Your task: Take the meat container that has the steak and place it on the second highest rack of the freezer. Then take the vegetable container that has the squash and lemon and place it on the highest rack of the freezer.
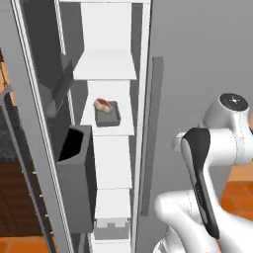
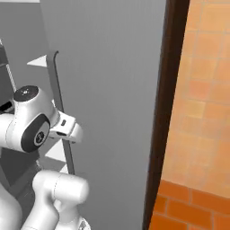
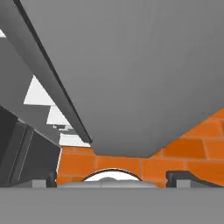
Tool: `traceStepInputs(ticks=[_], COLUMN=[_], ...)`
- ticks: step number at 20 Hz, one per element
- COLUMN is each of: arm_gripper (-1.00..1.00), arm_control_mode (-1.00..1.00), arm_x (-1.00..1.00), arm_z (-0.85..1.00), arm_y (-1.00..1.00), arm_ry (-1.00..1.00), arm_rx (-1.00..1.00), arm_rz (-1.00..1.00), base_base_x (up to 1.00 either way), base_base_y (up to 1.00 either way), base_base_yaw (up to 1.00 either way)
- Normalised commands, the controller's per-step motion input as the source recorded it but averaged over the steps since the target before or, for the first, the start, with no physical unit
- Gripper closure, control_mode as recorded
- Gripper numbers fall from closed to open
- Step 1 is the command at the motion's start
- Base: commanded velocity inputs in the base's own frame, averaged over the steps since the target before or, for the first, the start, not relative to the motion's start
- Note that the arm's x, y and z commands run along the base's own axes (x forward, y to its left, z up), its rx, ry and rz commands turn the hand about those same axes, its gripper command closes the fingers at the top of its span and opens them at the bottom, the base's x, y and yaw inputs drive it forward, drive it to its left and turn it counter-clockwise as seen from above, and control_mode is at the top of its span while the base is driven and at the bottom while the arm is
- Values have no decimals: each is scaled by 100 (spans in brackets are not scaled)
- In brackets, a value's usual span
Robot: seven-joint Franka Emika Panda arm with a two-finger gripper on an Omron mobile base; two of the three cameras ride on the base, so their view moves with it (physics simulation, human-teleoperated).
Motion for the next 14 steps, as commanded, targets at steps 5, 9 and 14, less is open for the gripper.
traceStepInputs(ticks=[5,9,14], arm_gripper=[-100,-100,-100], arm_control_mode=[100,100,100], arm_x=[0,0,0], arm_z=[0,0,0], arm_y=[0,0,0], arm_ry=[0,0,0], arm_rx=[0,0,0], arm_rz=[0,0,0], base_base_x=[-46,-29,-13], base_base_y=[-28,-1,0], base_base_yaw=[72,97,100])
